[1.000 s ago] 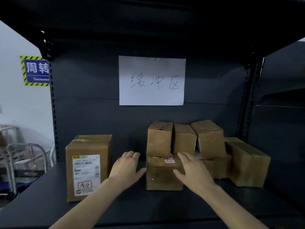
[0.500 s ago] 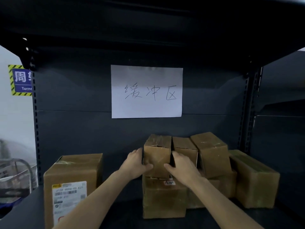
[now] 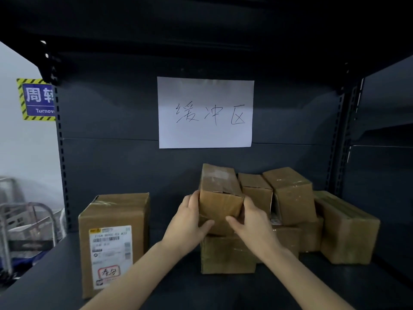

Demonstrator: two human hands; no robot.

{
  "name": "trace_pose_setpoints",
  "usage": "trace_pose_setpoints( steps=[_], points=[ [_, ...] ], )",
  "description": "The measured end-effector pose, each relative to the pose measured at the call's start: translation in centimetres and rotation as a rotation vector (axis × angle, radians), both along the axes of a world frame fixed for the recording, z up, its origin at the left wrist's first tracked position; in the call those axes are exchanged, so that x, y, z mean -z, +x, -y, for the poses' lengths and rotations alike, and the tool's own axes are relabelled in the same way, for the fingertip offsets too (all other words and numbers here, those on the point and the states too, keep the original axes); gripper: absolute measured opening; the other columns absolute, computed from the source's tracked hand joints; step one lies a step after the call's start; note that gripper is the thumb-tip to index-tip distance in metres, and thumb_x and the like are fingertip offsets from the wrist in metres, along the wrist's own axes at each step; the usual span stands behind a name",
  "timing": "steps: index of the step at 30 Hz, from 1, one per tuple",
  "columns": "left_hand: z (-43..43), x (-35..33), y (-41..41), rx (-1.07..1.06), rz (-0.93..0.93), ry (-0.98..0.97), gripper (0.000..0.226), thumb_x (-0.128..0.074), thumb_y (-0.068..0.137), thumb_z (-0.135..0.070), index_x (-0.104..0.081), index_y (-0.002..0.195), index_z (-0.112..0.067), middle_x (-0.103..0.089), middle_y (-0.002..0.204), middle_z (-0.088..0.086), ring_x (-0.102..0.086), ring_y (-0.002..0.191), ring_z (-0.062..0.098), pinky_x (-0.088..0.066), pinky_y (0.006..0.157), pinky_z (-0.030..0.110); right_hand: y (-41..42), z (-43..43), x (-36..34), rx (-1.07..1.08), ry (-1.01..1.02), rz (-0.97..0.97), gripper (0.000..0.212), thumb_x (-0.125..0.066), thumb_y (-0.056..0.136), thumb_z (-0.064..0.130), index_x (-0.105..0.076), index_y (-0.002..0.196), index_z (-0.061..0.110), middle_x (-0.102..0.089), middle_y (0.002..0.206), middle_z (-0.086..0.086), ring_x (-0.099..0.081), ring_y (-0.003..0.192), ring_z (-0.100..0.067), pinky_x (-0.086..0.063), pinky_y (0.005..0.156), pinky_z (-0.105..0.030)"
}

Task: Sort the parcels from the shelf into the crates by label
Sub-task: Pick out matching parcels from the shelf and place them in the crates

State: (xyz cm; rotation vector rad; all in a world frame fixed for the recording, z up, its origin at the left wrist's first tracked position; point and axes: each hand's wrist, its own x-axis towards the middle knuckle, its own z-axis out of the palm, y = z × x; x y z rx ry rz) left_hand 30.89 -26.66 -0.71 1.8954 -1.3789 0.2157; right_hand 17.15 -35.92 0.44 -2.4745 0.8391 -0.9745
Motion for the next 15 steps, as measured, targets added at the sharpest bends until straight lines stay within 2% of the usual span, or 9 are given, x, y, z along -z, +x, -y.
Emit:
trace_pose_setpoints(
  steps=[2,4,8,11,13,15],
  points=[
    [-1.2,0.4,-0.7,0.012,0.038,-0.047,0.078,-0.061,0.086,-0.036,-0.013,0.146,-0.022,-0.030,0.142,-0.007,-0.041,0.124,0.007,-0.035,0.091,0.011,-0.8,-1.1,0.2,-0.021,0.045,0.053,0.074,-0.064,0.086,0.029,-0.020,0.144,0.021,-0.059,0.117,0.003,-0.061,0.102,-0.008,-0.048,0.084,-0.018],
    [-2.4,0.9,-1.5,0.023,0.077,-0.077,0.078,-0.061,0.086,-0.036,-0.014,0.146,-0.022,-0.029,0.143,-0.006,-0.041,0.125,0.007,-0.037,0.093,0.012,-1.6,-2.2,0.6,-0.032,0.069,0.077,0.086,-0.066,0.084,0.028,-0.008,0.147,0.025,-0.059,0.119,0.003,-0.061,0.099,-0.007,-0.047,0.085,-0.017],
    [-4.7,1.8,-3.2,0.028,0.158,-0.091,0.077,-0.057,0.088,-0.036,-0.010,0.148,-0.024,-0.021,0.147,-0.006,-0.027,0.135,0.009,-0.031,0.104,0.017,-2.8,-3.9,2.4,-0.053,0.181,0.130,0.084,-0.072,0.079,0.026,-0.017,0.142,0.028,-0.055,0.125,-0.002,-0.059,0.104,-0.011,-0.050,0.091,-0.024],
    [-6.0,2.4,-4.0,0.059,0.149,-0.095,0.073,-0.056,0.089,-0.033,-0.011,0.147,-0.030,-0.019,0.147,-0.008,-0.020,0.136,0.007,-0.027,0.108,0.019,-3.6,-4.9,3.7,-0.062,0.233,0.172,0.080,-0.073,0.077,0.025,-0.022,0.139,0.025,-0.055,0.127,-0.003,-0.060,0.107,-0.014,-0.050,0.094,-0.029],
    [-6.6,2.8,-4.4,0.091,0.130,-0.087,0.073,-0.057,0.090,-0.031,-0.007,0.143,-0.038,-0.018,0.145,-0.010,-0.017,0.136,0.006,-0.027,0.109,0.020,-4.1,-5.4,4.2,-0.057,0.219,0.195,0.078,-0.074,0.077,0.025,-0.025,0.138,0.023,-0.055,0.126,-0.003,-0.060,0.107,-0.014,-0.050,0.093,-0.027],
    [-7.0,3.1,-4.7,0.114,0.126,-0.086,0.073,-0.057,0.089,-0.030,-0.003,0.136,-0.045,-0.018,0.144,-0.010,-0.017,0.135,0.005,-0.028,0.109,0.019,-4.5,-5.9,4.6,-0.054,0.202,0.201,0.076,-0.074,0.077,0.025,-0.028,0.137,0.021,-0.056,0.123,0.001,-0.062,0.092,-0.004,-0.050,0.084,-0.017]
  ],
)
